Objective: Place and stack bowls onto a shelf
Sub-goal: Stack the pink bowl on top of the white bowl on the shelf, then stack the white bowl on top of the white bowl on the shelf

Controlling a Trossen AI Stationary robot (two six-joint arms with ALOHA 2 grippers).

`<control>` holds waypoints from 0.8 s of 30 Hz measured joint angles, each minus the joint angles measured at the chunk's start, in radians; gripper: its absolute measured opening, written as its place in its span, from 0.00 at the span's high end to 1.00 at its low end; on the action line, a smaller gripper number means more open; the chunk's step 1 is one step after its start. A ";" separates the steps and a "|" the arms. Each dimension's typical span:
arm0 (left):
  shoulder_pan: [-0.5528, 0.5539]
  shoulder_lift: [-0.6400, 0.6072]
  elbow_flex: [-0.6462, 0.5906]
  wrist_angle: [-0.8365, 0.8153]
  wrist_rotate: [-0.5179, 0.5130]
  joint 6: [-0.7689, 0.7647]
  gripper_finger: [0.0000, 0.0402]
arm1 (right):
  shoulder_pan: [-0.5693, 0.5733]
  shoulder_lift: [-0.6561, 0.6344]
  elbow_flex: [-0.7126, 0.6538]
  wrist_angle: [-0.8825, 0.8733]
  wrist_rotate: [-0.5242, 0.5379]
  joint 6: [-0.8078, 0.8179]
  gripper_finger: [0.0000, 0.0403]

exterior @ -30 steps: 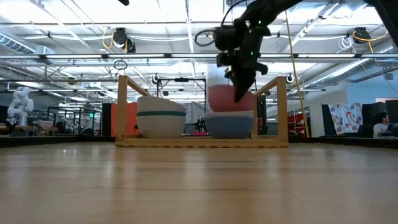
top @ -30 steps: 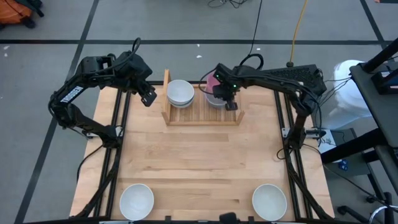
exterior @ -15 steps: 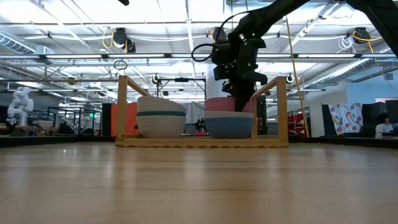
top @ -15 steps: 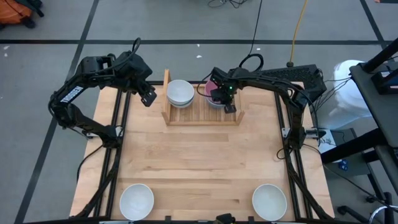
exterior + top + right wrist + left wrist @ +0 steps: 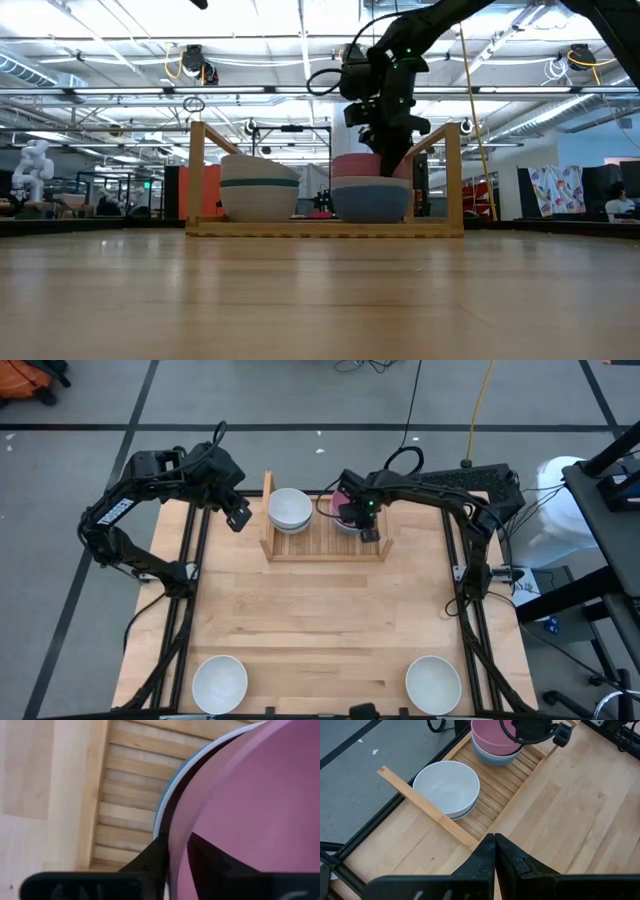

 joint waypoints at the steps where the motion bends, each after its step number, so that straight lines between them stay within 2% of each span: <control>1: 0.000 0.000 0.000 0.000 0.000 0.000 0.99 | -0.001 -0.006 0.000 -0.002 -0.001 -0.004 0.82; 11: 0.000 0.000 0.000 0.000 0.000 0.002 0.99 | 0.012 -0.059 0.000 0.023 -0.001 -0.034 0.67; 18: 0.000 0.000 0.000 0.000 0.000 0.002 0.99 | 0.014 -0.130 0.000 0.026 0.001 -0.039 0.65; 24: 0.000 0.000 0.000 -0.052 0.000 0.034 0.99 | 0.014 -0.244 0.000 0.034 0.001 -0.035 0.65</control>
